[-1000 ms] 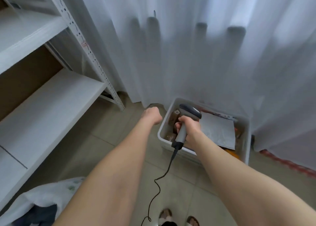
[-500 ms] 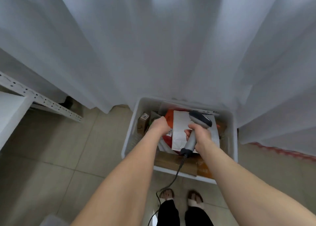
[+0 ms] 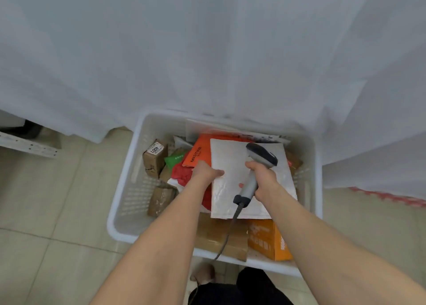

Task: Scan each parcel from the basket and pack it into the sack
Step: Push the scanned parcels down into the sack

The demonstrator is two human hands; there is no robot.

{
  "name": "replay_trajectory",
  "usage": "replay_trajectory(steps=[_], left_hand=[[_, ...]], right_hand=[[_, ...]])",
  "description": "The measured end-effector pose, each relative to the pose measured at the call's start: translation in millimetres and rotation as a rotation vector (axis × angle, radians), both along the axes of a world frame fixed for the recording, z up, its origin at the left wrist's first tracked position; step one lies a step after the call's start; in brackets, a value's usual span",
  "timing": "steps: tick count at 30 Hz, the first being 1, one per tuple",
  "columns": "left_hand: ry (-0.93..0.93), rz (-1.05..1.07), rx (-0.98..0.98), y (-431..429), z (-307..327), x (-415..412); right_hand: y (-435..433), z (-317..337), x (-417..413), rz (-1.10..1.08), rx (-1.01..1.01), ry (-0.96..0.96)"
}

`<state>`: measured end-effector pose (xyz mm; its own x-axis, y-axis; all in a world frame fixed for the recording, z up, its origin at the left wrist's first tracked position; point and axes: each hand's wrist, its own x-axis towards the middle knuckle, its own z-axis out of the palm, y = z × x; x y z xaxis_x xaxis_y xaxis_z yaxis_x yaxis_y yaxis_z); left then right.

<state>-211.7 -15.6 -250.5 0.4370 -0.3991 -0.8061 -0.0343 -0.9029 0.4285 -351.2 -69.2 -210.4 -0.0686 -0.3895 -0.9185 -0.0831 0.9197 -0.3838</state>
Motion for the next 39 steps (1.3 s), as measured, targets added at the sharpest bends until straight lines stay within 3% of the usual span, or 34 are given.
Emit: replay_trajectory(steps=[3,7,13,19,23,26,28,31,34,39], left_hand=[[0.052,0.020,-0.129,1,24,2],[-0.060,0.011,-0.284,2,96,22],[-0.137,-0.164,-0.298,28,234,54],[-0.176,-0.236,-0.287,75,358,82],[-0.062,-0.470,-0.102,115,419,110],[-0.086,-0.606,0.124,147,456,133],[-0.261,-0.541,0.116,167,479,143],[-0.413,-0.210,-0.016,198,506,160],[-0.367,0.177,-0.140,228,526,178],[-0.229,0.593,-0.246,267,557,205]], right_hand=[[2,12,2,0.017,0.026,-0.010],[0,64,9,-0.079,0.008,-0.091],[-2,181,30,-0.123,-0.038,-0.080],[21,282,66,0.151,-0.077,-0.106],[45,336,96,0.269,-0.175,-0.041],[68,372,117,0.219,-0.256,-0.169],[84,396,129,0.212,-0.292,-0.272],[108,433,145,0.193,-0.266,-0.489],[130,469,156,0.232,-0.238,-0.601],[154,507,169,0.346,-0.259,-0.704]])
